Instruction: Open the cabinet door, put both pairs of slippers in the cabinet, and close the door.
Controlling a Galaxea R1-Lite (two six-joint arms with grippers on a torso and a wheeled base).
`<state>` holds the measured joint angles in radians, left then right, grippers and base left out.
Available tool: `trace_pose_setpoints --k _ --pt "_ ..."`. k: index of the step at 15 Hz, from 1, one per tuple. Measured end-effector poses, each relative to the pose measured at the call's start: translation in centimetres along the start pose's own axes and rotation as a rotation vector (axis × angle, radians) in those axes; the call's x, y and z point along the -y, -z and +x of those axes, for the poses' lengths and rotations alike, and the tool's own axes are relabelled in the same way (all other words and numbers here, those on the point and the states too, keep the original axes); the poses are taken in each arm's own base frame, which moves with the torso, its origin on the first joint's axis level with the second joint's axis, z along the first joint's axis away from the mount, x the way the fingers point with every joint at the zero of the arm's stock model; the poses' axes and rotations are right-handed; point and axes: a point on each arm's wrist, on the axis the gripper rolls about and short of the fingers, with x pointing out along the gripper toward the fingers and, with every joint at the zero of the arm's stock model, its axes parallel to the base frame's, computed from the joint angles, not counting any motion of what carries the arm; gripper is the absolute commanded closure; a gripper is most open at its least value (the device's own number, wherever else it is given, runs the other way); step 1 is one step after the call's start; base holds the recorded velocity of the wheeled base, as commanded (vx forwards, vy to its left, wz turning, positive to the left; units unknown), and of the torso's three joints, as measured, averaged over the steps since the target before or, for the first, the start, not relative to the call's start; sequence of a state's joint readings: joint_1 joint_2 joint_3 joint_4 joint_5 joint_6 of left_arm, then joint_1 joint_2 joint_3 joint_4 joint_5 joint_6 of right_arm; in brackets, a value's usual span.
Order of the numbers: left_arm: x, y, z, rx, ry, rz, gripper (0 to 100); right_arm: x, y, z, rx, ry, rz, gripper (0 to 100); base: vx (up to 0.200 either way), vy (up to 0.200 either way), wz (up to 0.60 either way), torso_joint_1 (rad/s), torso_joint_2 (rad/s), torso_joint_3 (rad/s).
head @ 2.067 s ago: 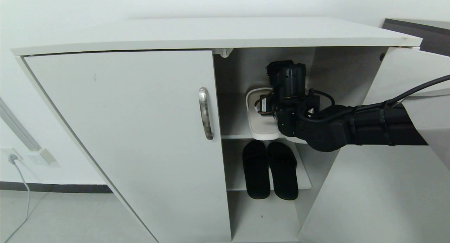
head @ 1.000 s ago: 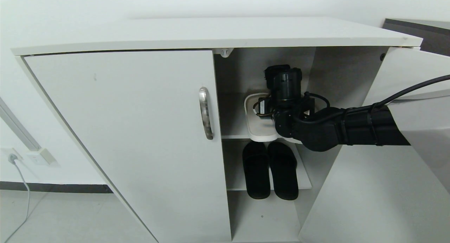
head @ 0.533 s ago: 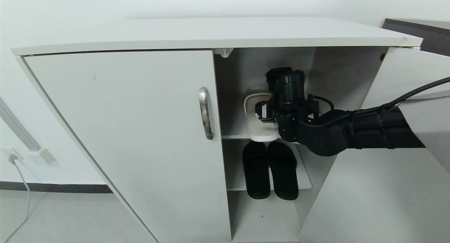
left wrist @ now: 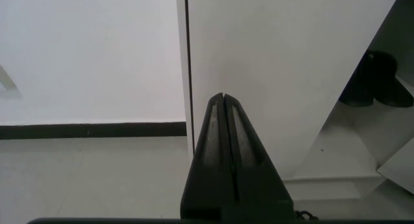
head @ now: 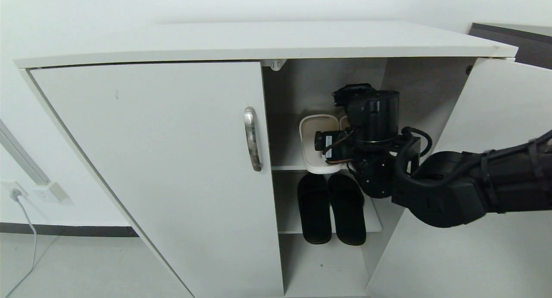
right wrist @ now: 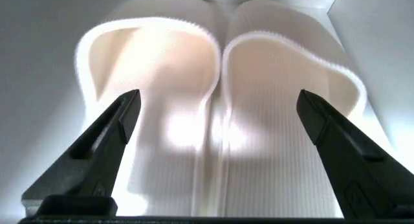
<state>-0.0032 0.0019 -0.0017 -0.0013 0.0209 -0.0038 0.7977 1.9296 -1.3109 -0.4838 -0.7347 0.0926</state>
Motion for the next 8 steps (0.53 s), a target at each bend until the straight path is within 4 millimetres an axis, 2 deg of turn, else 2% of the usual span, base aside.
trace_pose_setpoints --k 5,7,8 --pt "0.0 0.0 0.0 0.0 0.0 0.0 100 0.5 1.7 -4.4 0.007 -0.079 0.0 0 0.0 0.0 0.0 0.0 0.0 0.0" --pt "0.0 0.0 0.0 0.0 0.0 0.0 100 0.9 2.3 -5.5 0.023 -0.1 0.015 0 0.0 0.0 0.0 0.0 0.0 0.0" --pt "0.0 0.0 0.0 0.0 0.0 0.0 100 1.0 2.5 -5.9 0.025 -0.108 0.017 100 0.0 0.0 0.0 0.0 0.0 0.0"
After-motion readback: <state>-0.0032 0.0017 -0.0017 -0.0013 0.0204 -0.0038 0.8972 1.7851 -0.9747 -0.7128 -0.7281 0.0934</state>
